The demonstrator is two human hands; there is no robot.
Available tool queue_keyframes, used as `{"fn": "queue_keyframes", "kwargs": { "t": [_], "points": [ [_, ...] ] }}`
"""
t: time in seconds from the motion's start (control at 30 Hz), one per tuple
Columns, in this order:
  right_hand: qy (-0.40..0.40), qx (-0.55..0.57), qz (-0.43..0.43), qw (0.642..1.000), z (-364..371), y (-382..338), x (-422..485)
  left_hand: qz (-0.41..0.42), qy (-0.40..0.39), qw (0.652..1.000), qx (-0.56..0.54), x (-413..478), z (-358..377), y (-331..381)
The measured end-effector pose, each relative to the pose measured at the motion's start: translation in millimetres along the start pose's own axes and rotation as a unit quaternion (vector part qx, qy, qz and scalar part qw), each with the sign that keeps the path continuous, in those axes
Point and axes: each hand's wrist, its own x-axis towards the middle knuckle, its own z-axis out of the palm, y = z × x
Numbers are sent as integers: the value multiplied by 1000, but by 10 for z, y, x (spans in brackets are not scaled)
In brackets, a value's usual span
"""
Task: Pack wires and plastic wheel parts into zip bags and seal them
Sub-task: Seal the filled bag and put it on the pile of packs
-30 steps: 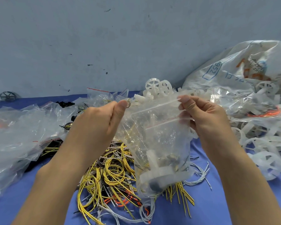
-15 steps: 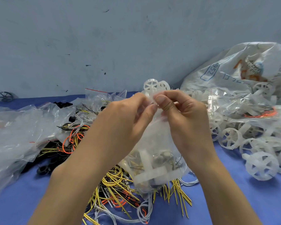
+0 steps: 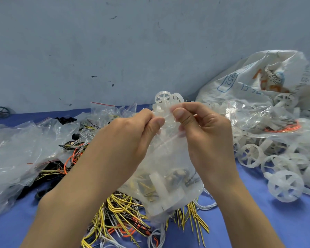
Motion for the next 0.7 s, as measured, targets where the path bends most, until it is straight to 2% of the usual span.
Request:
{"fn": "queue_keyframes", "kwargs": {
  "t": [0.37,0.7],
  "points": [
    [78,9,35,996,-240,50,123,8,-26,999,26,-86,-151,-147],
    [103,8,74,992,-359,165,163,6,-47,999,-4,-142,-201,-292]
  ]
}}
